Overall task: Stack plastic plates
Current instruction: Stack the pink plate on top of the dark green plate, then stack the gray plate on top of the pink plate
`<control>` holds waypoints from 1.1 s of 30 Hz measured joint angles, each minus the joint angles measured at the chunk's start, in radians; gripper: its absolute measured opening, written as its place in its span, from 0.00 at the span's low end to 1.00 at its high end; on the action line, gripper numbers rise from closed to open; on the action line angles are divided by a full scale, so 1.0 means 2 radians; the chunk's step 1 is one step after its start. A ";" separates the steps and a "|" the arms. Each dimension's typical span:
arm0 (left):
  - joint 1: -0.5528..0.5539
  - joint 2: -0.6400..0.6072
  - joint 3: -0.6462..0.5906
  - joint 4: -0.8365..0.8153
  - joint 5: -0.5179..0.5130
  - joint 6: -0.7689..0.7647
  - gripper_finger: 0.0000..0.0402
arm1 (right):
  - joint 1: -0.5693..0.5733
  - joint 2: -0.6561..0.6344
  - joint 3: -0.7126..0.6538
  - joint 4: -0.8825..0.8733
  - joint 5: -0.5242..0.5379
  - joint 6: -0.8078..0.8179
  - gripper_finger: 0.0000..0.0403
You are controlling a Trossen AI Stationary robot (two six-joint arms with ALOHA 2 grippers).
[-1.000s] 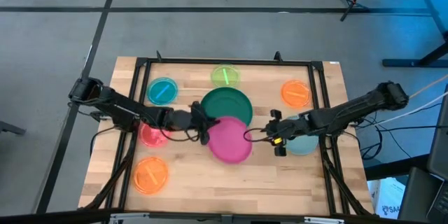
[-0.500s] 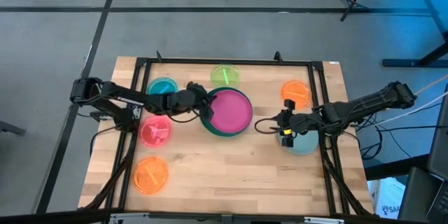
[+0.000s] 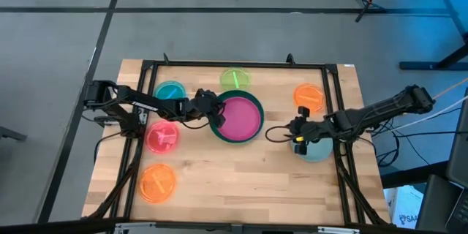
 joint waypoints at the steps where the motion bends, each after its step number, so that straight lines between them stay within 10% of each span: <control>1: 0.000 0.000 0.000 0.000 0.000 0.000 0.04 | 0.000 0.000 -0.003 0.000 0.000 0.012 0.40; 15: 0.003 -0.003 0.000 -0.048 0.006 0.003 0.31 | 0.000 0.042 -0.016 -0.002 -0.055 0.084 0.48; 24: -0.001 -0.059 -0.001 -0.069 0.062 -0.002 0.32 | 0.005 0.090 -0.016 -0.023 -0.160 0.143 0.59; 33: -0.025 -0.074 0.000 -0.066 0.055 -0.011 0.32 | 0.064 0.094 -0.016 -0.060 -0.129 0.217 0.59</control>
